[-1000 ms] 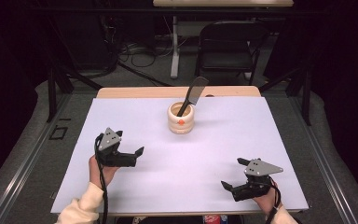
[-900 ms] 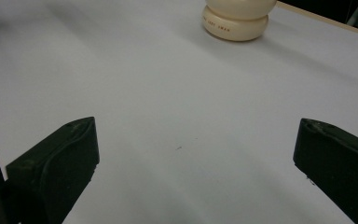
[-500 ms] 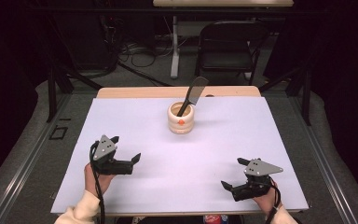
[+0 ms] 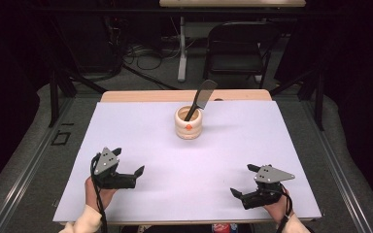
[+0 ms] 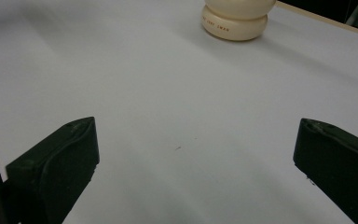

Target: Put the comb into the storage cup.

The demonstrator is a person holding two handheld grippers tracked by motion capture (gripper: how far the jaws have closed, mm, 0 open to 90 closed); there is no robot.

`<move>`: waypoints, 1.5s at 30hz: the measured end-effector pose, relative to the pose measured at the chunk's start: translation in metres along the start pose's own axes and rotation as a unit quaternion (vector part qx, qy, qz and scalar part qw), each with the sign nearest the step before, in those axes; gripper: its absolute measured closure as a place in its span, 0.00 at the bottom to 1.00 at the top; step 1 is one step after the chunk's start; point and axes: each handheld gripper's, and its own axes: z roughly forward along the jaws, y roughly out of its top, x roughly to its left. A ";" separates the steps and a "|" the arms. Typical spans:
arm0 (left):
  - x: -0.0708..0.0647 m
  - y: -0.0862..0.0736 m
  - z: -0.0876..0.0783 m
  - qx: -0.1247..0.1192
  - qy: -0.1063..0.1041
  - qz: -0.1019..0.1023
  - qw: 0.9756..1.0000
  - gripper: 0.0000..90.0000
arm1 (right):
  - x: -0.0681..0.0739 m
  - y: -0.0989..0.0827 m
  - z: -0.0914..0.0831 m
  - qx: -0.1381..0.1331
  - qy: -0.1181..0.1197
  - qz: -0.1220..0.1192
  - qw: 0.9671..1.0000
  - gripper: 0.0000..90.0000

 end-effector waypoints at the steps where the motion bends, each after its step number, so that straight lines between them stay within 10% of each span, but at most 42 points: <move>1: -0.001 -0.001 -0.001 -0.002 0.000 -0.002 1.000 0.00 | 0.000 0.000 0.000 0.000 0.000 0.000 1.000 0.00; 45: -0.014 -0.031 -0.027 -0.009 0.011 0.010 1.000 0.00 | 0.000 0.000 0.000 -0.002 0.001 0.001 1.000 0.00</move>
